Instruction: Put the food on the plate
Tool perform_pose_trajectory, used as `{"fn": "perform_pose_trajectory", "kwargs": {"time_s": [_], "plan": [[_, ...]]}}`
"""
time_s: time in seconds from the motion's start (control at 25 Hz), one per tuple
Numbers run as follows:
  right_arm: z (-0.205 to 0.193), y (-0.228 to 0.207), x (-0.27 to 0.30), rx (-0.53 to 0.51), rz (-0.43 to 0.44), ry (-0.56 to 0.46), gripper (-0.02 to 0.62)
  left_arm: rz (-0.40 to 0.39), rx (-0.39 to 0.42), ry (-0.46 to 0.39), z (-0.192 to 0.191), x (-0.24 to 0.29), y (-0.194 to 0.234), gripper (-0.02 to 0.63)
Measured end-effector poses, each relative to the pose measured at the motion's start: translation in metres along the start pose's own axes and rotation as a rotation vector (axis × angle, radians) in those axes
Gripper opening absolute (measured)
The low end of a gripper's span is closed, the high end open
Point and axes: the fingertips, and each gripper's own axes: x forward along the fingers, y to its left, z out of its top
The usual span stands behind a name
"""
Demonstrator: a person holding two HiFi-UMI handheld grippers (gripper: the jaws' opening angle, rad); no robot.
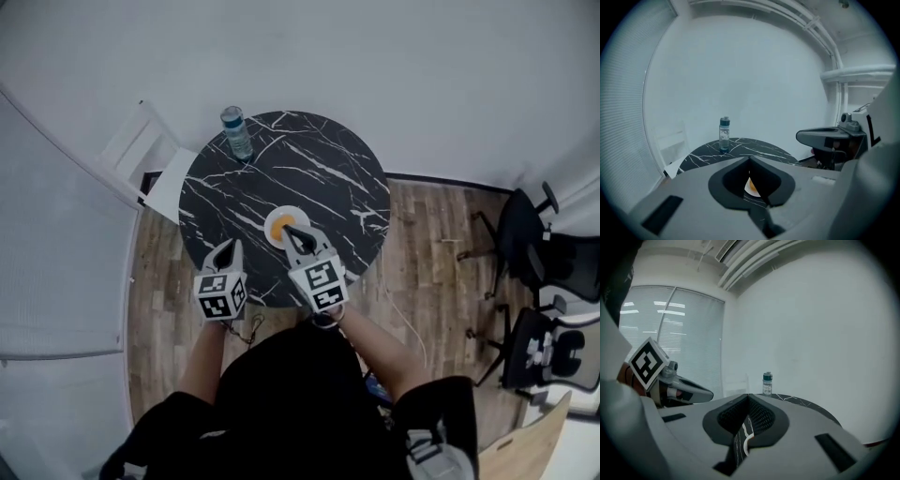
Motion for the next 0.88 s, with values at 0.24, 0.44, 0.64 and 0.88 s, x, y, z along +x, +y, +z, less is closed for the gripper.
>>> {"fn": "perform_pose_trajectory", "kwargs": {"time_s": [0.24, 0.44, 0.64, 0.88], "plan": [[0.054, 0.026, -0.038, 0.022, -0.096, -0.13, -0.003, 0.024, 0.09, -0.157, 0.038, -0.07, 0.014, 0.0], [0.094, 0.056, -0.076, -0.034, -0.132, -0.226, -0.003, 0.028, 0.125, -0.288, 0.067, -0.124, 0.015, 0.0], [0.106, 0.082, -0.101, -0.105, -0.186, -0.246, -0.003, 0.012, 0.174, -0.335, 0.075, -0.157, 0.008, 0.0], [0.104, 0.092, -0.115, -0.106, -0.21, -0.241, -0.003, -0.029, 0.141, -0.367, 0.071, -0.173, 0.002, 0.0]]}}
